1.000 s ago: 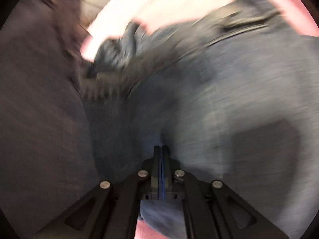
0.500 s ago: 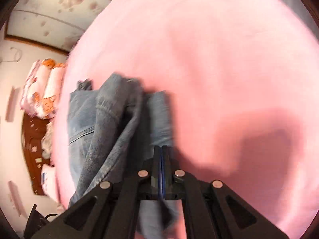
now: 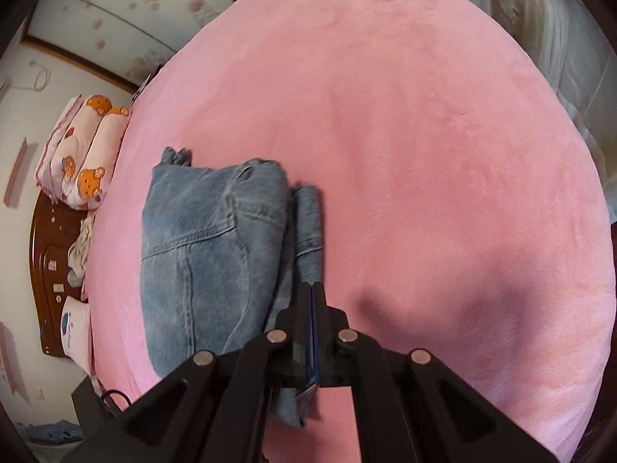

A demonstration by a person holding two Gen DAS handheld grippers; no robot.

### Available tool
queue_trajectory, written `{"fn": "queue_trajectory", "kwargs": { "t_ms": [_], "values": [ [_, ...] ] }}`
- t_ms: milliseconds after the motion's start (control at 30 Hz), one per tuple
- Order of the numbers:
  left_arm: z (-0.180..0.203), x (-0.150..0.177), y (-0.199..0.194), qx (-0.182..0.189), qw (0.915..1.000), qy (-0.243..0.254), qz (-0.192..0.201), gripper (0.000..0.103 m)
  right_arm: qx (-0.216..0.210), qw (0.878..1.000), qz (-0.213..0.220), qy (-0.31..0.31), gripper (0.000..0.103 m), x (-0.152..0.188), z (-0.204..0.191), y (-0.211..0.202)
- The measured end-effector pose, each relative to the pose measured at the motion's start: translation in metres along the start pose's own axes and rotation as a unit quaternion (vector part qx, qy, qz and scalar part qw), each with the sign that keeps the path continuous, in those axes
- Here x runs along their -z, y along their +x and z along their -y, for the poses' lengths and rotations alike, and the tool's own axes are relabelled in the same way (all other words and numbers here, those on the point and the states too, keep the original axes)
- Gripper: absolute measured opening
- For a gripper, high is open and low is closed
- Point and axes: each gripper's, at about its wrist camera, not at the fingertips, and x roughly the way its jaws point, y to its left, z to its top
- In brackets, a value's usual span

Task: Fold large clothes

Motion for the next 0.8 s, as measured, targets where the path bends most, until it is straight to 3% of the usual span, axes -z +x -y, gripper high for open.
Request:
{"fn": "queue_trajectory", "kwargs": {
  "t_ms": [67,133,200,300,433,533,567,700,800],
  "values": [
    [-0.012,-0.002,-0.024,0.013,0.9998,-0.013,0.000,0.038,-0.007,1.000,-0.006,-0.010,0.000,0.005,-0.011,-0.008],
    [-0.022,-0.001,-0.051,0.008,0.9995,-0.025,0.018,0.066,-0.009,1.000,-0.003,-0.018,0.000,0.011,-0.020,-0.020],
    [-0.033,0.000,-0.079,0.001,0.9989,-0.027,0.038,0.069,-0.028,1.000,-0.001,-0.014,0.000,0.019,-0.028,-0.027],
    [-0.057,-0.009,-0.098,-0.009,0.9985,-0.039,0.037,0.074,-0.067,0.998,-0.015,-0.003,0.000,0.031,-0.041,-0.028],
    [-0.094,-0.022,-0.095,0.006,0.9958,-0.091,0.011,0.074,-0.084,0.995,-0.051,-0.016,0.000,0.053,-0.075,-0.004],
    [-0.124,-0.014,-0.076,0.049,0.9880,-0.146,-0.014,0.074,-0.080,0.993,-0.081,-0.037,0.000,0.070,-0.091,0.019],
    [-0.128,-0.009,-0.070,0.056,0.9855,-0.158,-0.025,0.074,-0.070,0.992,-0.094,-0.043,0.000,0.076,-0.096,0.030],
    [-0.148,0.004,-0.043,0.071,0.9731,-0.210,-0.063,0.057,-0.017,0.990,-0.122,-0.062,0.000,0.090,-0.097,0.054],
    [-0.154,0.011,-0.034,0.075,0.9732,-0.209,-0.061,0.054,0.019,0.989,-0.121,-0.084,0.000,0.093,-0.095,0.055]
  ]
}}
